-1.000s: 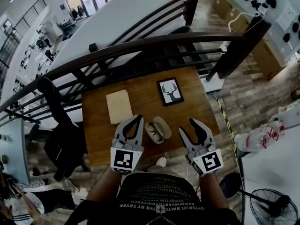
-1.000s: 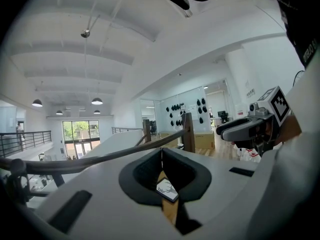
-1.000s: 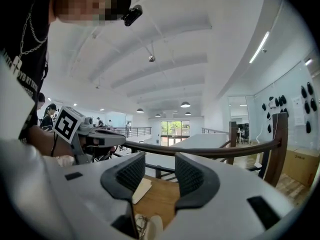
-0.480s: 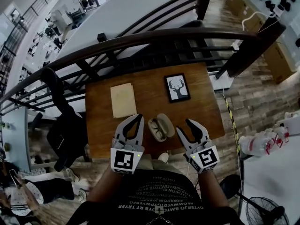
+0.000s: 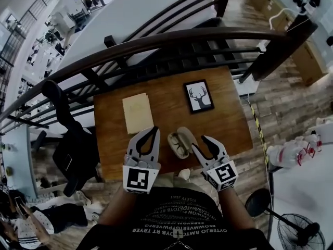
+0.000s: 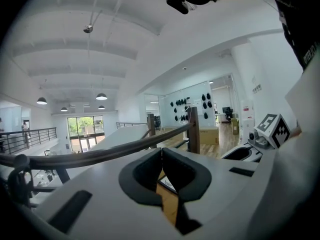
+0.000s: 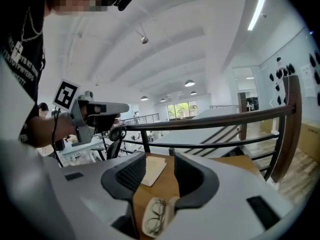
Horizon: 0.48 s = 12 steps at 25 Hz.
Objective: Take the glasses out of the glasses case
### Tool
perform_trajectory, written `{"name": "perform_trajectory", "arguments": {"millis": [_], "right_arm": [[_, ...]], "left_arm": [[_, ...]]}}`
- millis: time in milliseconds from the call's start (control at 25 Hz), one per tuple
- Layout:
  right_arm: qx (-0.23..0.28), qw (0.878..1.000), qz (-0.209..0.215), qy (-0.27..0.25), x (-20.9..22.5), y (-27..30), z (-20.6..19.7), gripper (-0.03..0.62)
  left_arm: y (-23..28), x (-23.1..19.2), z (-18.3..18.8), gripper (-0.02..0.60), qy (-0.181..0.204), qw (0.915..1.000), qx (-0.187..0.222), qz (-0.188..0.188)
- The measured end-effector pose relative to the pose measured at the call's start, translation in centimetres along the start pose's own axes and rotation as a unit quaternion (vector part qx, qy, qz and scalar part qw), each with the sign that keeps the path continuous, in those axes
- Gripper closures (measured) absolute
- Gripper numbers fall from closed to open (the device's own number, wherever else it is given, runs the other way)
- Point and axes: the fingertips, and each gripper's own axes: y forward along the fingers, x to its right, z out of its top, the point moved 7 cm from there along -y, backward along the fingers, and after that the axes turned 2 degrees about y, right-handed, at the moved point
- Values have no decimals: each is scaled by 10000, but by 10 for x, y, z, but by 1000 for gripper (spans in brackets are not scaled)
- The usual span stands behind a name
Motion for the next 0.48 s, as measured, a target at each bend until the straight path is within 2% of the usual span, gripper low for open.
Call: {"name": "perform_trajectory", "arguments": {"millis": [240,480], "right_arm": [[-238,9997,-67,81,-5,19,-13,428],[-554,9984,-104,90,-4,39,-32,428]], "left_arm": [[15,-10,1,552,34,9996,126,-247],[24,-25,-4,552,-54,9994,69,-334]]}}
